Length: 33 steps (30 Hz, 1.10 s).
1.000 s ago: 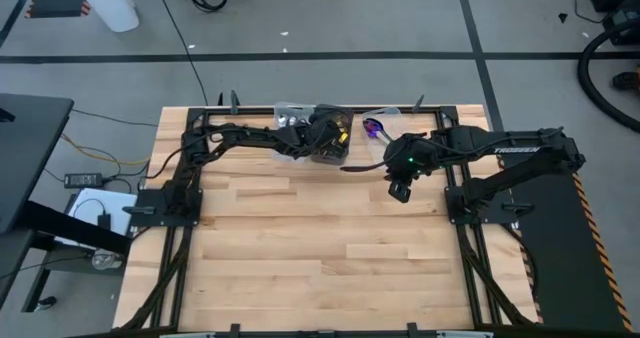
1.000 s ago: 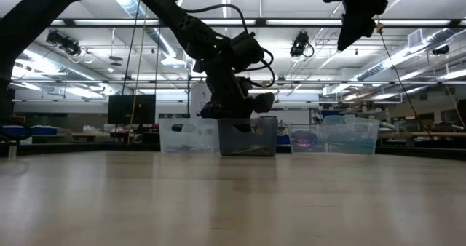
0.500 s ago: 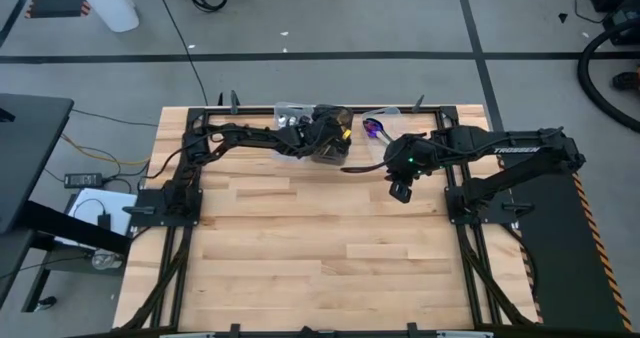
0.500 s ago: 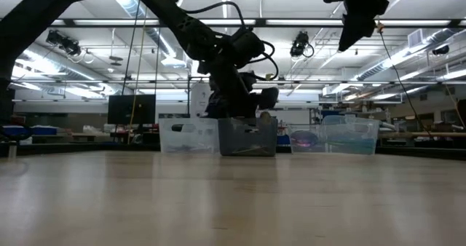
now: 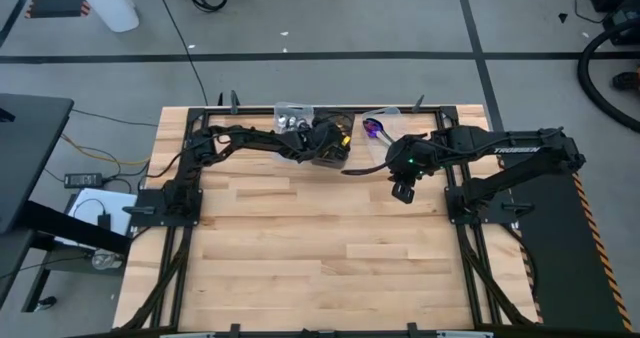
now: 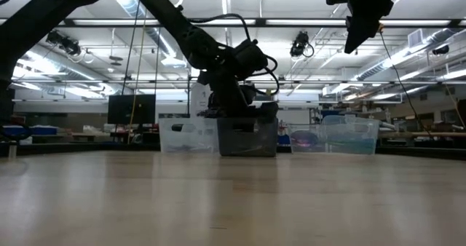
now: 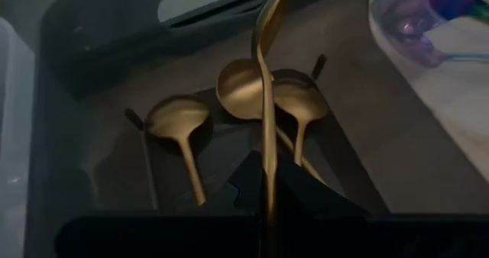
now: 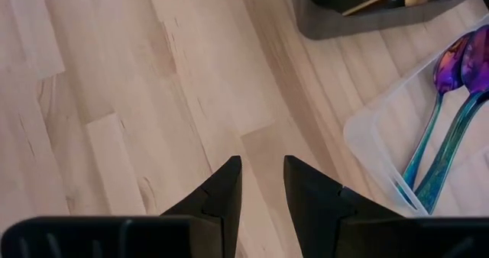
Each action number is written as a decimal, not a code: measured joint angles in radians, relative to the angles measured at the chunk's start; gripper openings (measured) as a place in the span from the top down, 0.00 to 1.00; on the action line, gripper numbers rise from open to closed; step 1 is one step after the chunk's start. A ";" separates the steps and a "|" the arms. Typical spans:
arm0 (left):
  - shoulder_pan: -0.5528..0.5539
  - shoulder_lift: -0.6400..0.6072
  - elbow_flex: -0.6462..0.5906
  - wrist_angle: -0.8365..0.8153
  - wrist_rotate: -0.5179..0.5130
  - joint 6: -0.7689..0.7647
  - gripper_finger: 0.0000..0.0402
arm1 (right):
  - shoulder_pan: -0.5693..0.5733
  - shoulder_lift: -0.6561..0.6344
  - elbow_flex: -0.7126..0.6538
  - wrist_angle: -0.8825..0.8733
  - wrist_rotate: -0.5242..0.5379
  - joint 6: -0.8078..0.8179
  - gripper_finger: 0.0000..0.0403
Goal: Sort silverware by color (type)
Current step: Put the gold spoon into the black transparent bin, then return to Home Position
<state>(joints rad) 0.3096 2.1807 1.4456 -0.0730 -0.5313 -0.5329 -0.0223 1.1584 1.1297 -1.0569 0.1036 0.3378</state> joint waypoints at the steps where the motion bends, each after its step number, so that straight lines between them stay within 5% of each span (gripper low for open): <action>1: 0.000 0.000 0.000 0.002 0.001 -0.002 0.94 | 0.000 0.000 0.000 0.000 0.000 -0.001 0.73; 7: 0.001 0.000 0.000 0.002 0.004 -0.003 0.92 | 0.000 0.000 0.000 0.007 0.000 -0.001 0.73; 23: -0.053 -0.003 0.114 -0.021 0.048 0.105 0.59 | 0.000 0.000 0.000 0.028 0.000 -0.001 0.73; 33: -0.114 -0.006 0.367 -0.475 0.070 0.099 0.64 | 0.000 -0.019 0.000 0.031 0.036 0.007 0.73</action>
<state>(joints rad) 0.1961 2.1746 1.8130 -0.5483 -0.4614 -0.4336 -0.0223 1.1393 1.1297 -1.0256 0.1396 0.3448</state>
